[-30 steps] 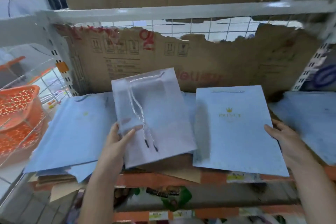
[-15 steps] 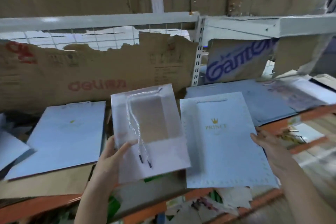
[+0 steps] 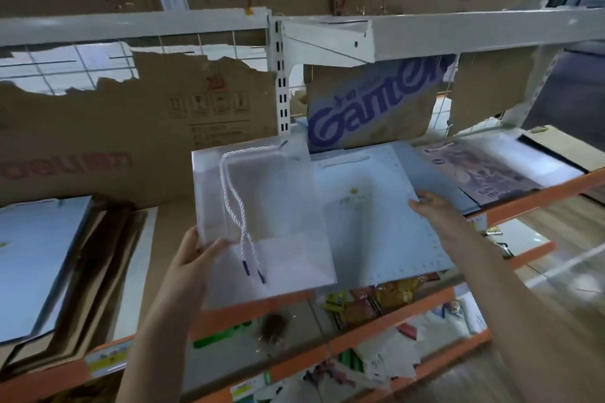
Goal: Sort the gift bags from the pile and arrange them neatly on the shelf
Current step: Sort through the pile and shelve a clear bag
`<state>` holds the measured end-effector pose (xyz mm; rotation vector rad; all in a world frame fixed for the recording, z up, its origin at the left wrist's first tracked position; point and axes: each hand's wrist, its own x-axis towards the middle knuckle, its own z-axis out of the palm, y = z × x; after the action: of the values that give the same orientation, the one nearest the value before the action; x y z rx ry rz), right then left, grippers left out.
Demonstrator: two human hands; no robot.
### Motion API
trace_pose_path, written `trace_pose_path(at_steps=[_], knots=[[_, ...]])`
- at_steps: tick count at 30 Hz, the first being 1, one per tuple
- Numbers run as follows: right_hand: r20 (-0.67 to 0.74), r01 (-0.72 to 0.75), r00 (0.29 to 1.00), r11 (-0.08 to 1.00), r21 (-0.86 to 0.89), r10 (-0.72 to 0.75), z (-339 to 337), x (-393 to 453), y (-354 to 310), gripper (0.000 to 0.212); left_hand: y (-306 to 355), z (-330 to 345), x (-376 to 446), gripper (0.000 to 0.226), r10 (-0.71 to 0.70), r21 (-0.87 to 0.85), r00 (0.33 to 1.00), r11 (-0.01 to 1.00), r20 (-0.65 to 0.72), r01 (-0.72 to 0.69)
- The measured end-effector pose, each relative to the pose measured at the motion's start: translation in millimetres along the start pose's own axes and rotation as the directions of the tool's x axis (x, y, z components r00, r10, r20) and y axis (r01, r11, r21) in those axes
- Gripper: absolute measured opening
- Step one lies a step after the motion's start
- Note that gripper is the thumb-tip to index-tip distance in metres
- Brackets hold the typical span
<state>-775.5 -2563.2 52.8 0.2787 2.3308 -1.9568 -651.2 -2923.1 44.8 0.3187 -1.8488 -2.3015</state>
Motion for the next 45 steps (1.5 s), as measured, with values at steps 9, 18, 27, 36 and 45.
trace_pose_path(at_steps=[9,18,27,36,45], knots=[[-0.023,0.112,0.992,0.962,-0.251,-0.121,55.0,86.7,-12.1,0.031,0.3,30.1,61.9,0.053,0.051,-0.007,0.999,0.999,-0.014,-0.052],[0.013,0.141,0.987,0.831,-0.538,-0.159,31.8,114.9,6.3,0.033,-16.8,105.6,91.4,0.039,-0.018,0.011,1.0,1.0,0.018,0.018],[-0.002,0.223,0.943,0.637,-0.738,-0.332,-125.9,151.4,0.1,0.032,-54.3,254.4,99.8,0.024,-0.011,0.064,0.998,0.998,0.06,0.007],[-0.013,0.217,0.931,0.581,-0.784,-0.364,-301.0,179.8,22.8,0.03,-95.7,437.7,82.0,0.022,-0.089,0.037,0.991,0.996,0.103,0.086],[-0.094,0.134,0.933,0.576,-0.806,-0.347,-427.9,240.3,44.8,0.029,-134.9,593.1,121.3,0.04,-0.175,0.15,0.978,0.976,0.113,0.157]])
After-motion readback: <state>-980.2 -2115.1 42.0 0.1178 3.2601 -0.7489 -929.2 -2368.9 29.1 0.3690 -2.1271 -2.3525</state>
